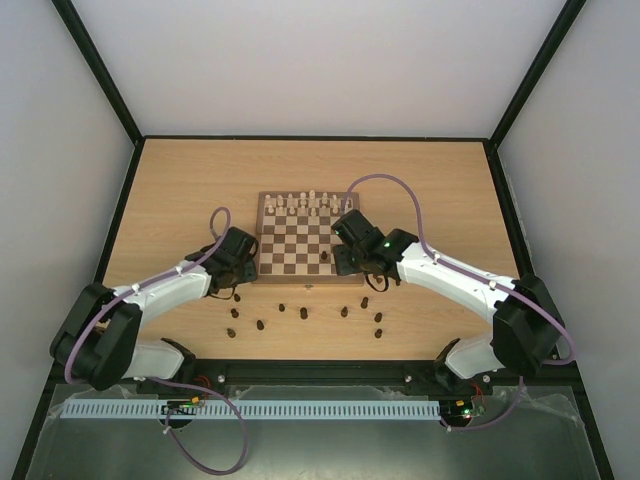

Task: Set up the chess pieces on the board
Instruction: Pick up the chess piece at the center of the board.

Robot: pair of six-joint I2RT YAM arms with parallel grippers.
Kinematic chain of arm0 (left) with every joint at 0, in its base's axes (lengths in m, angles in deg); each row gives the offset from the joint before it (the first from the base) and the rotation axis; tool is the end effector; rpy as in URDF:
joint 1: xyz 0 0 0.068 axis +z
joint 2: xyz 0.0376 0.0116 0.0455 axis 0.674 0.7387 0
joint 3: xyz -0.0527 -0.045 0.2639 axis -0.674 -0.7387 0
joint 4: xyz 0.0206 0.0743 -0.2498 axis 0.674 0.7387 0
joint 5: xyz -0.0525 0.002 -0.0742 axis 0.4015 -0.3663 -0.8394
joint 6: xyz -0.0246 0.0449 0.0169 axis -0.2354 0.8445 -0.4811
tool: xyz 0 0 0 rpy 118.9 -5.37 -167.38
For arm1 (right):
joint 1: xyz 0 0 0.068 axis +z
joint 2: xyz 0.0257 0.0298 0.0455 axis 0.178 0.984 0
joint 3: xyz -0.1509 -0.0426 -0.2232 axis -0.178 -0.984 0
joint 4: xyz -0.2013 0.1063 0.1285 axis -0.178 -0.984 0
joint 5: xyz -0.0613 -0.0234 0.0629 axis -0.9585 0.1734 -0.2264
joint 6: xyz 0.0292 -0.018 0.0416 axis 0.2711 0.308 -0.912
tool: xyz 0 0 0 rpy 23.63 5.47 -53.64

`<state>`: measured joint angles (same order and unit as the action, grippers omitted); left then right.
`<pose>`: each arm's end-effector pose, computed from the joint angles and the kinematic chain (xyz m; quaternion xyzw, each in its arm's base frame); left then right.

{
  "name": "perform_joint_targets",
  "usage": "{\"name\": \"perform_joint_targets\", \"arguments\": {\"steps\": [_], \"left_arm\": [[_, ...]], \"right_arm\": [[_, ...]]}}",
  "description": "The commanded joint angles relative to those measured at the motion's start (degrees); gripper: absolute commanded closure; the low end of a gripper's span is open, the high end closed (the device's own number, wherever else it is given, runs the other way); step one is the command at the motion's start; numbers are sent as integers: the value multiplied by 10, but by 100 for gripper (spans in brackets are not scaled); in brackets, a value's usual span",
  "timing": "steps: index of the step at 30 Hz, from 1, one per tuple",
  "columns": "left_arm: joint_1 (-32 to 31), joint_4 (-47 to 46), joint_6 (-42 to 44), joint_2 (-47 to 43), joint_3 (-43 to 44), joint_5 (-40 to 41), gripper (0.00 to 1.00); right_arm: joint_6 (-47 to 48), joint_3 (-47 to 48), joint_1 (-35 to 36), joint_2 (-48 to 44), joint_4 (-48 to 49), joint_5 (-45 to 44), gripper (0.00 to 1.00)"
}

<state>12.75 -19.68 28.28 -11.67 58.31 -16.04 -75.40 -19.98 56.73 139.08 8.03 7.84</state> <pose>0.2118 -0.1121 0.1602 -0.1051 0.9495 -0.0763 0.2857 0.2134 0.2132 0.2513 -0.1058 0.9225 0.1349 0.3459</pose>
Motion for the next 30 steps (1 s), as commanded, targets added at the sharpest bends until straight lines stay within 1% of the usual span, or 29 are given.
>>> {"name": "perform_joint_targets", "arguments": {"steps": [1, 8, 11, 15, 21, 30], "left_arm": [[-6, 12, 3, 10, 9, 2, 47], [-12, 38, -3, -33, 17, 11, 46], [-12, 45, -2, -36, 22, 14, 46], [-14, 43, 1, -19, 23, 15, 48], [-19, 33, 1, 7, 27, 19, 53], [-20, 31, 9, 31, 48, 26, 55]], "right_arm": [[8, -9, 2, -12, -12, -9, 45], [10, -11, 2, -14, -11, -12, 45], [10, -12, 3, -12, -8, -9, 45], [10, -14, 2, -11, -7, -8, 46], [10, -19, 2, -16, -6, -10, 46], [11, -33, 2, -26, -4, -14, 46]]}}
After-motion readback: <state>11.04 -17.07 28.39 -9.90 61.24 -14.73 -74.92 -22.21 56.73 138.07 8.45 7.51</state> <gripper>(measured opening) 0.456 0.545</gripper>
